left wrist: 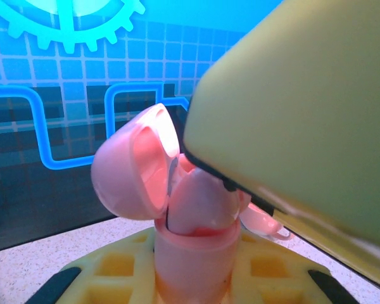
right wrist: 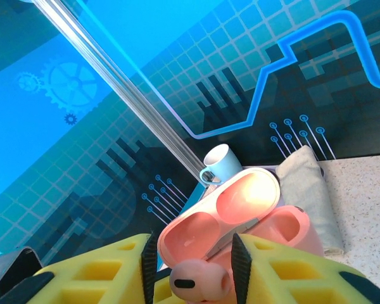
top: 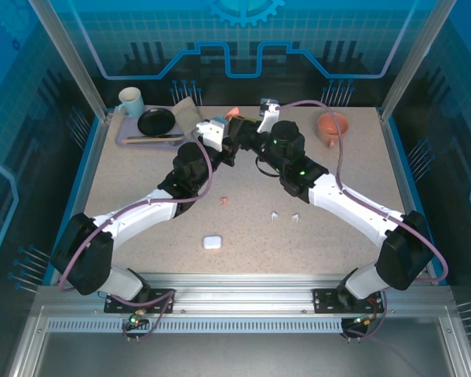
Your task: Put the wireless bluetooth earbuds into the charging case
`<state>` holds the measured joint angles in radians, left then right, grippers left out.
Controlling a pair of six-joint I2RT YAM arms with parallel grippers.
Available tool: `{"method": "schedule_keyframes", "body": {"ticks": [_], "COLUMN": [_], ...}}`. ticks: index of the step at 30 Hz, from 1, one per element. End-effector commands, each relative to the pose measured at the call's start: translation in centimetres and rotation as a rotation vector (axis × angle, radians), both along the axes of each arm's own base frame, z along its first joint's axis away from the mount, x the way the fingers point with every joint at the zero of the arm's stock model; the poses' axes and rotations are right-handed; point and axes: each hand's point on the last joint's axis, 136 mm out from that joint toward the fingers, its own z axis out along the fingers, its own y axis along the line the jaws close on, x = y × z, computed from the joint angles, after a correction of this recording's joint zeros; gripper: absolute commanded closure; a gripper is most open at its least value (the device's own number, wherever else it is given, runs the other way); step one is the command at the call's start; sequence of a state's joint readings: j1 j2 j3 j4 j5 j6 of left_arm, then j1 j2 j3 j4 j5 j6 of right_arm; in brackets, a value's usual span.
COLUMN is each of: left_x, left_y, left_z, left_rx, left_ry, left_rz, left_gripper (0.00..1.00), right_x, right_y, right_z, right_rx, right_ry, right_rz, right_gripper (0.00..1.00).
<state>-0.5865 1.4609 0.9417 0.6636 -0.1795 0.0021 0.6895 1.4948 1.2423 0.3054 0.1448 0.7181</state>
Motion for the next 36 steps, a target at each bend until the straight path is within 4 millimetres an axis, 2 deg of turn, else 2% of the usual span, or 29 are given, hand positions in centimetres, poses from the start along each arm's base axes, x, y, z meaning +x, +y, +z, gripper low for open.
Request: {"method": "schedule_keyframes", "body": {"ticks": [1, 3, 7, 10, 16, 21, 27, 30, 36], "left_x": [-0.9, -0.9, -1.0, -1.1, -1.3, -1.6, -3.0, -3.8, -5.1], "left_y": [-0.3, -0.3, -0.4, -0.5, -0.3, -0.2, -0.4, -0.3, 0.3], "left_z": [4.9, 4.9, 4.8, 4.7, 4.3, 3.8, 2.5, 1.5, 0.2], "left_rx": [-0.071, -0.071, -0.070, -0.064, -0.064, -0.044, -0.006, 0.018, 0.046], "left_ry": [-0.120, -0.119, -0.117, -0.110, -0.099, -0.087, -0.058, -0.029, -0.012], "left_rz": [-0.025, -0.026, -0.029, -0.037, -0.039, -0.051, -0.167, -0.229, -0.315], "left_gripper": [1.00, 1.00, 1.00, 1.00, 1.00, 1.00, 1.00, 1.00, 1.00], "right_x": [1.0, 1.2, 1.8, 2.1, 1.7, 1.0, -1.5, -3.0, -5.9], "right_y": [-0.3, -0.4, -1.3, -2.0, -3.1, -5.1, -7.0, -7.2, -5.7], "right_z": [-0.3, -0.2, -0.5, 0.1, 1.5, 1.6, 1.7, 1.7, 2.0], "right_rx": [-0.003, 0.001, 0.002, 0.020, 0.036, 0.073, 0.057, 0.042, 0.051], "right_ry": [0.026, 0.025, 0.055, 0.051, 0.040, 0.116, 0.198, 0.239, 0.319], "right_rz": [-0.018, -0.024, -0.052, -0.065, -0.063, -0.060, -0.003, 0.044, 0.210], "right_gripper": [0.61, 0.60, 0.48, 0.42, 0.35, 0.33, 0.33, 0.33, 0.33]}}
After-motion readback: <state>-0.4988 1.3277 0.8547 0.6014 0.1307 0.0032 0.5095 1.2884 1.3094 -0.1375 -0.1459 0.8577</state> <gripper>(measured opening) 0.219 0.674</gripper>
